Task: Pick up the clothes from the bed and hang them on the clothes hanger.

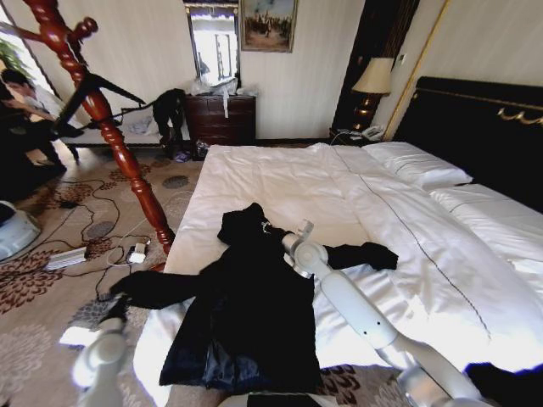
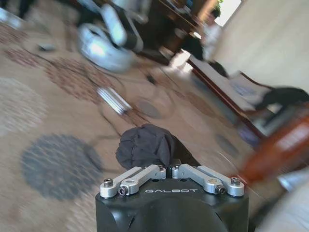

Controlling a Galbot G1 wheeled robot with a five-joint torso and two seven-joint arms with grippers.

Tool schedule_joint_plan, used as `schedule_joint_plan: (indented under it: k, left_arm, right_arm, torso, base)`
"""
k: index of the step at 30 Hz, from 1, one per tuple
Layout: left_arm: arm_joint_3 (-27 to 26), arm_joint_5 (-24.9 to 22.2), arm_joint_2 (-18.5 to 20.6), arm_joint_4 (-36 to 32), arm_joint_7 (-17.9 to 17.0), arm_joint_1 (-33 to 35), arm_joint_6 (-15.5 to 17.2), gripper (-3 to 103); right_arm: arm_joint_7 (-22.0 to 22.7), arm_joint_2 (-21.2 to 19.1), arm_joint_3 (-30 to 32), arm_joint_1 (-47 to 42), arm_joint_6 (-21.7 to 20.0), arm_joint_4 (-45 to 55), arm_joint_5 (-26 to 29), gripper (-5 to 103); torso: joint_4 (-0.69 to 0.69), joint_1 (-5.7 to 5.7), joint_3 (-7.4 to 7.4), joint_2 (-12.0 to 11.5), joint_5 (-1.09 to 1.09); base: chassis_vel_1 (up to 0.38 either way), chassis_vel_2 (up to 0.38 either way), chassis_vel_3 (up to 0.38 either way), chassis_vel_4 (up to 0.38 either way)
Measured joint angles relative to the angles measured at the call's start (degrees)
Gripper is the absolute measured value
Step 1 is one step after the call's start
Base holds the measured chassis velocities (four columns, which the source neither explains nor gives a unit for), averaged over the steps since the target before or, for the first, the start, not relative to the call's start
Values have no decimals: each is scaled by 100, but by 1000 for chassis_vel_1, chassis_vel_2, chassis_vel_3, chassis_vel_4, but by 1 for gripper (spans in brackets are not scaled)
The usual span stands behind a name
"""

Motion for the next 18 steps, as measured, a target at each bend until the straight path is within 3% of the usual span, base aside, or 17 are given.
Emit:
schedule_joint_plan:
  k: [5, 11, 13, 14, 16, 18]
  left_arm:
    - [-536, -325, 254, 378, -22, -2, -29, 0]
    - [-731, -383, 368, 555, -138, -79, -30, 0]
    - [-762, -298, 409, 643, -206, -138, -51, -1]
    - [-770, -245, 438, 695, -247, -169, -54, 4]
    - [-783, -204, 469, 740, -283, -193, -56, 4]
    - [-824, -155, 545, 841, -359, -221, -56, 15]
  right_arm:
    - [0, 58, -86, -19, -2, 81, -25, 0]
    - [53, 101, -337, -103, -2, 112, -250, -3]
    - [87, 80, -466, -219, -31, 173, -437, 8]
    - [86, 45, -514, -306, -65, 257, -510, 13]
    - [90, -6, -545, -414, -71, 378, -640, 18]
    - [102, -146, -556, -663, -4, 650, -870, 24]
  torso:
    - [0, 0, 0, 0, -1]
    - [-1, 0, 0, 0, 0]
    - [-1, 0, 0, 0, 1]
    - [1, 0, 0, 0, 1]
    - [0, 0, 0, 0, 0]
    - [-1, 1, 0, 0, 0]
  base:
    - [0, 0, 0, 0]
    - [0, 0, 0, 0]
    - [0, 0, 0, 0]
    - [0, 0, 0, 0]
    - [0, 0, 0, 0]
    - [0, 0, 0, 0]
